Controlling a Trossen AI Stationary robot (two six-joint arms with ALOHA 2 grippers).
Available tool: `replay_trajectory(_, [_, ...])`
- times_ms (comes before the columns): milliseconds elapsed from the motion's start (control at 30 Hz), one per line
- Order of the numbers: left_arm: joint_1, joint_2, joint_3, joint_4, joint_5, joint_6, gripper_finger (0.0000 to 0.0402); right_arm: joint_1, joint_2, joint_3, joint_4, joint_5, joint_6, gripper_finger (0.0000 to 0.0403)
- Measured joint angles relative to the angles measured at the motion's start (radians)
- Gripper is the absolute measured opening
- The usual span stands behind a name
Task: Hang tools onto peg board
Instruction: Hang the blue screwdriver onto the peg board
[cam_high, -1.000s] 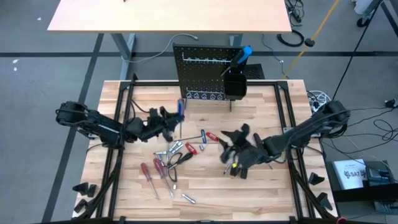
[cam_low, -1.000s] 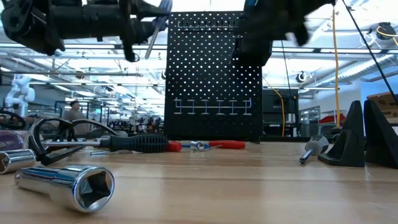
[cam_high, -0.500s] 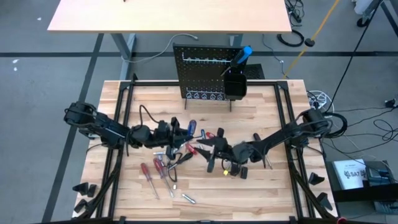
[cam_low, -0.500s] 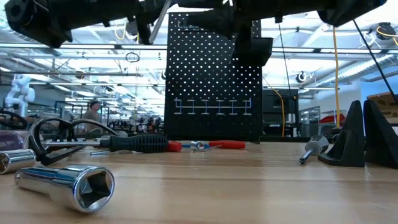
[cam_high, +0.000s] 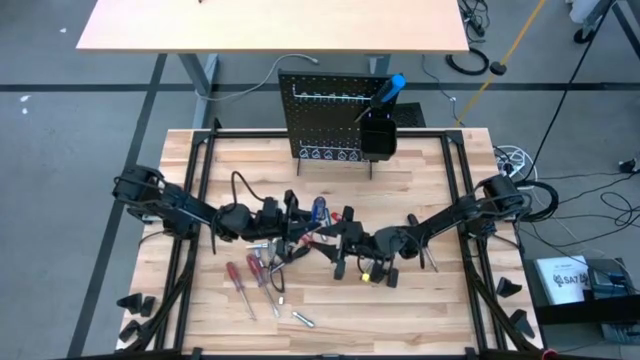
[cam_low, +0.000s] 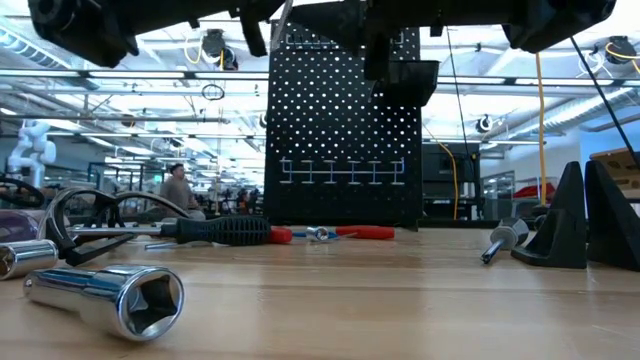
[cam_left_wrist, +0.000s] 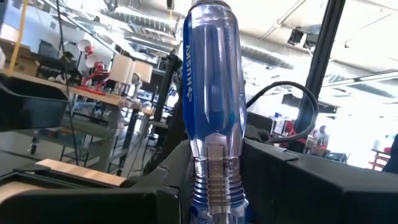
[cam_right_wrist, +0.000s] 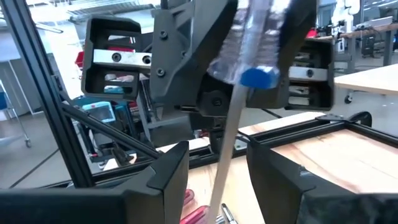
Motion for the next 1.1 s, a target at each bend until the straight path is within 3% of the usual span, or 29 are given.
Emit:
replay_trajectory(167, [0.0,0.03,0.029,-0.001,0.014,0.007,0.0103,0.0,0.0,0.0,-0.001,0.0,0.0,0.0133])
replay_trajectory(400, [-0.001,0.041,0.035,-0.003,0.019,0.026,0.0103,0.003,0.0,0.0,-0.032,0.01,0.021,0.0015])
replay_trajectory(633, [-0.006,0.041,0.034,-0.027,0.027,0.062,0.0102,0.005,-0.039,0.001,-0.164,0.014,0.064,0.0011])
replay_trajectory(967, [-0.005,0.04,0.035,-0.115,0.025,0.058,0.0101,0.006,-0.189,0.001,-0.552,-0.011,0.176,0.001])
replay_trajectory(1100, [-0.004,0.04,0.035,-0.125,0.022,0.053,0.0101,0.006,-0.213,0.001,-0.616,-0.012,0.202,0.001])
